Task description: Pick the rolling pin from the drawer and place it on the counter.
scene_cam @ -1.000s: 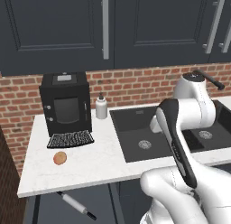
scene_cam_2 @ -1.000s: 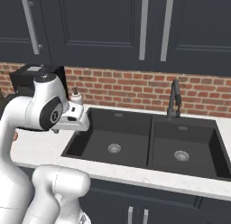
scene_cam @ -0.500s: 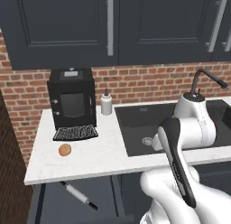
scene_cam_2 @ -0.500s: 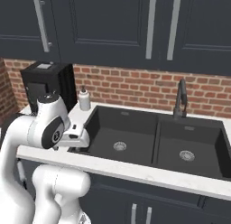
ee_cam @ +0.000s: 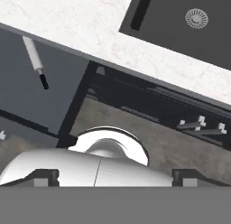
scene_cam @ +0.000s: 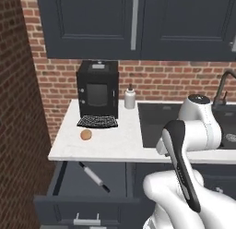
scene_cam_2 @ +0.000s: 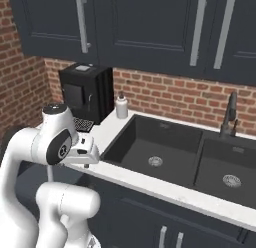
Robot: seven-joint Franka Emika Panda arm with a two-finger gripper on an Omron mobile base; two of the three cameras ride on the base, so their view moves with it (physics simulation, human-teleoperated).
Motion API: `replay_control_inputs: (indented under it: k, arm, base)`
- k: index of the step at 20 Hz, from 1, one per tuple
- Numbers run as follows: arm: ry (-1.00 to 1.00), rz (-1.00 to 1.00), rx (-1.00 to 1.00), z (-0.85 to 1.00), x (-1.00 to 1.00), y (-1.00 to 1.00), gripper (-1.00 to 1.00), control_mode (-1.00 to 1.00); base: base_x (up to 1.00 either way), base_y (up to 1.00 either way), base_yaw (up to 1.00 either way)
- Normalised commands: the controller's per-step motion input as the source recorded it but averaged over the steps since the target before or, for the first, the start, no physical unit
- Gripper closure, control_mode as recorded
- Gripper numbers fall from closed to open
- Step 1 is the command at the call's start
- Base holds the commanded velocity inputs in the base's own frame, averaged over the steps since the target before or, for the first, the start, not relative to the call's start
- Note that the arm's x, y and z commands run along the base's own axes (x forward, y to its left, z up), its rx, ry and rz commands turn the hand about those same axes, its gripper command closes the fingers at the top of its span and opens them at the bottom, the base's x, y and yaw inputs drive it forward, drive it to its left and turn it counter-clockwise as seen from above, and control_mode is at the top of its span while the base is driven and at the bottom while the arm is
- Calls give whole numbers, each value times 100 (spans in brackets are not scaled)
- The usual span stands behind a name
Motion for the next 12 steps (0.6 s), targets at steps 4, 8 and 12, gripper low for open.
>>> replay_control_inputs:
  k: [4, 8, 12]
  arm:
    - [0, 0, 0, 0, 0, 0, -100, 100]
    - [0, 0, 0, 0, 0, 0, -100, 100]
    - [0, 0, 0, 0, 0, 0, -100, 100]
  base:
    - [19, -14, 37]
    - [70, -27, 38]
    - [77, -41, 39]
